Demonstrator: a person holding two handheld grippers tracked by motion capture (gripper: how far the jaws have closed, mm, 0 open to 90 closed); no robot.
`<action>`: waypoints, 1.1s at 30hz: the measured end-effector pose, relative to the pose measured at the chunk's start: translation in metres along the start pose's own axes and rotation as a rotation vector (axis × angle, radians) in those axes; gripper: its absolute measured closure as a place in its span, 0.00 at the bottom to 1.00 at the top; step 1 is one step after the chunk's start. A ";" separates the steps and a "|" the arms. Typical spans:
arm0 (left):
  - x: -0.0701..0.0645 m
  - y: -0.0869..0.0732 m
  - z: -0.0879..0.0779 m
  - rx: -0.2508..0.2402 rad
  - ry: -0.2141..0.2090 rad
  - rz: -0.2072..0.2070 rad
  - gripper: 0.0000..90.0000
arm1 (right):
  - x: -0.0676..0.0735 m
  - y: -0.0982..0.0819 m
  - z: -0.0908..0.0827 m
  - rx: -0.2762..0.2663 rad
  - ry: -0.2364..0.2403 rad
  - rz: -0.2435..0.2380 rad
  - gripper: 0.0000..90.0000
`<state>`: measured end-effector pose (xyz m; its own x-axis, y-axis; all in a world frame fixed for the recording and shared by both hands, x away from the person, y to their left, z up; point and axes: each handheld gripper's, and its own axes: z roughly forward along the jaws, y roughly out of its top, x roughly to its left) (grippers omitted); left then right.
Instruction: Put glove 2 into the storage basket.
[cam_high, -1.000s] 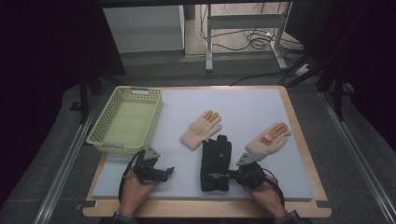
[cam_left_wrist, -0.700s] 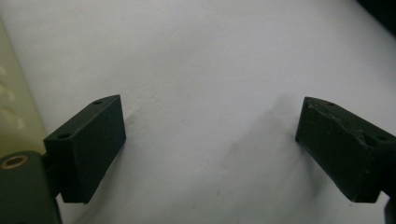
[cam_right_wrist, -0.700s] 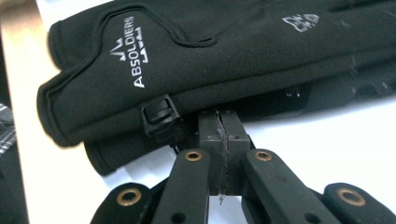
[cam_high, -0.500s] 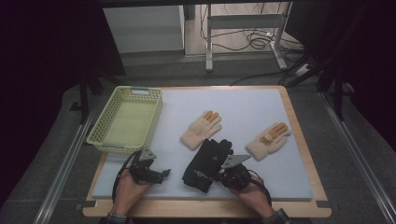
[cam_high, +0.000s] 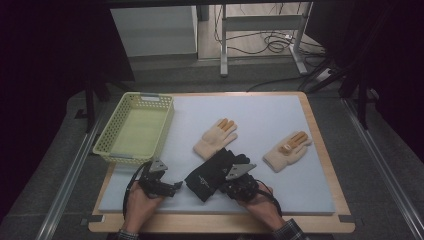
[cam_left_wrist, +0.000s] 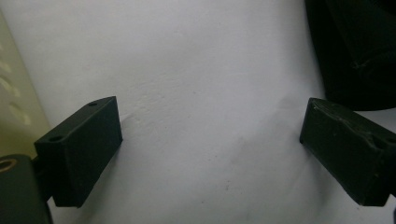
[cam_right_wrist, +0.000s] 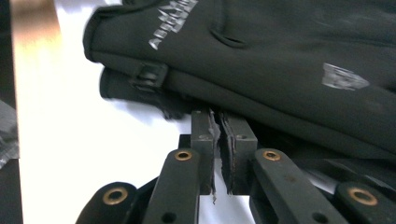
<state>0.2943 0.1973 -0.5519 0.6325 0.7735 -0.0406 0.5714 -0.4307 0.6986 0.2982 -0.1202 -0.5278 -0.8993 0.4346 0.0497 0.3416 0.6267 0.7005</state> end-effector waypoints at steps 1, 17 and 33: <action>0.000 0.000 0.000 -0.001 0.000 -0.001 0.06 | -0.003 -0.002 -0.005 -0.006 -0.006 0.007 0.92; 0.000 -0.001 0.000 -0.007 -0.002 -0.004 0.06 | -0.071 -0.043 -0.050 -0.038 -0.267 0.133 0.49; 0.001 -0.001 -0.001 -0.007 -0.018 -0.006 0.06 | -0.073 -0.048 -0.045 -0.039 -0.248 0.120 0.29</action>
<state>0.2944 0.1991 -0.5516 0.6384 0.7676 -0.0571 0.5715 -0.4230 0.7032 0.3354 -0.2117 -0.5327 -0.7569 0.6525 -0.0382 0.4269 0.5377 0.7271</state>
